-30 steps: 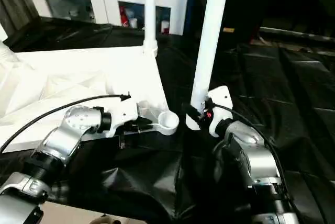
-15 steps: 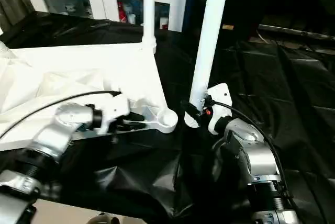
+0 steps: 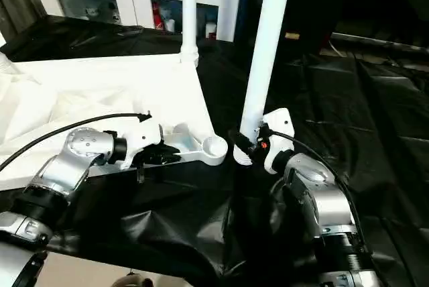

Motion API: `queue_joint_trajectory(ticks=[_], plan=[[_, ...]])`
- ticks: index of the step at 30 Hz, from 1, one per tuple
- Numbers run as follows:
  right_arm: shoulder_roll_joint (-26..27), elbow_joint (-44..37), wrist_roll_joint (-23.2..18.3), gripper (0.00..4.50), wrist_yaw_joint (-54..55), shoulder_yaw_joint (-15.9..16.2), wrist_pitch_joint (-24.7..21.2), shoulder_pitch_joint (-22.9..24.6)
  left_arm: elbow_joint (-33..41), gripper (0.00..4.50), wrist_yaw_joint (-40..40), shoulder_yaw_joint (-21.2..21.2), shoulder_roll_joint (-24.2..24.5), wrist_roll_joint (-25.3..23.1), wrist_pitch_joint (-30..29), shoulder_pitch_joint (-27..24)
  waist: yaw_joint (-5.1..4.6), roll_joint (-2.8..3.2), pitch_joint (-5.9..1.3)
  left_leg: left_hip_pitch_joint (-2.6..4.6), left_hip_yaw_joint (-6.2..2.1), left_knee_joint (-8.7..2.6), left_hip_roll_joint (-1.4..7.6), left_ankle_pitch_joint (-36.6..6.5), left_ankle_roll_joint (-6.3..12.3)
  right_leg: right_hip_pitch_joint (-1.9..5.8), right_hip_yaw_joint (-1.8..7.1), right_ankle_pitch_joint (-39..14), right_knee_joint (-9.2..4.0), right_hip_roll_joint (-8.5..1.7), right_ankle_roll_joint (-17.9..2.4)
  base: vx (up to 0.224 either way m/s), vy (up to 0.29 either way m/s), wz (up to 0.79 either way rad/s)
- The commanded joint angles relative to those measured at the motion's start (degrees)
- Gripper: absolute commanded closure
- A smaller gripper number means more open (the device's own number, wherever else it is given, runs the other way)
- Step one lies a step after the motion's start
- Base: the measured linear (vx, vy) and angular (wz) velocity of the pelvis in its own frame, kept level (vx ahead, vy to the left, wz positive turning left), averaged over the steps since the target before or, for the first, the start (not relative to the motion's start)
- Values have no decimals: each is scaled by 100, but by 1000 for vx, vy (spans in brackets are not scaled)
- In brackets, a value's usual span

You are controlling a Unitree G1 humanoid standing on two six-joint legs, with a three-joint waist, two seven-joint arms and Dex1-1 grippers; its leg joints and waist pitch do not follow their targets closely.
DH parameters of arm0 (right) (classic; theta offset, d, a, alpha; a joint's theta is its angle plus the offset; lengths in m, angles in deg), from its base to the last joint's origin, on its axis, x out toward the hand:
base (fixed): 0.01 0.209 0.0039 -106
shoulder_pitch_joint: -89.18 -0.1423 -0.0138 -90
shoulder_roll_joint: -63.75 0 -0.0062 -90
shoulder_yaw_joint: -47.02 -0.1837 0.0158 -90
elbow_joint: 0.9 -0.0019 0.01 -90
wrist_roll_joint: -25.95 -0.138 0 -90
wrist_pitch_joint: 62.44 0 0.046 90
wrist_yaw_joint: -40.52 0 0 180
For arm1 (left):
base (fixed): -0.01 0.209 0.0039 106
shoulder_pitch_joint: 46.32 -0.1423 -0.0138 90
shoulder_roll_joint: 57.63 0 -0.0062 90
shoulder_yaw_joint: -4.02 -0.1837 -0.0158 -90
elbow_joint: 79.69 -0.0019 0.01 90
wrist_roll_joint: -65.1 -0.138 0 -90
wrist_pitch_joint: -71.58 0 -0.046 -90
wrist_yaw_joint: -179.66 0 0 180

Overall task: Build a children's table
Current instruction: Insert table leg to table base

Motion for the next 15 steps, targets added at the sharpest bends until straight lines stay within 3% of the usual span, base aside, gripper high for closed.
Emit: queue_joint_trajectory(ticks=[1,2,6,12,13,15], plan=[[87,-244,-323,259,-103,-91,-207,-198,-87,444,77,-101,64,-42,-118,43,14,-59,-401,57,-39,-363,251,-458,316,323,231,-53,-386,-496,-1336,0,0,0],[171,-324,-530,259,-157,-163,-346,-306,-58,444,172,-164,131,-88,-207,44,1,-63,-407,51,-49,-369,255,-435,324,328,224,-48,-373,-497,-1332,0,0,0],[261,-333,-686,259,-277,-146,-504,-529,-24,444,333,-268,248,-159,-391,75,-32,-37,-421,54,-46,-357,250,-316,337,324,222,188,-345,-490,-1393,0,0,0],[375,338,-325,260,-216,135,-538,-1031,-96,450,468,-389,266,-211,-470,148,-43,-24,-427,65,-38,-353,252,-270,264,326,226,294,-334,-495,-1481,0,0,0],[392,475,-287,260,-248,223,-607,-1127,-115,450,433,-390,214,-182,-520,181,-47,-72,-437,66,-33,-355,247,-196,263,327,214,462,-322,-476,-1514,0,0,0],[394,528,-270,260,-274,276,-645,-1160,-109,450,413,-386,186,-163,-542,194,-37,-53,-439,74,-35,-356,245,-201,267,329,214,504,-320,-482,-1531,0,0,0]])
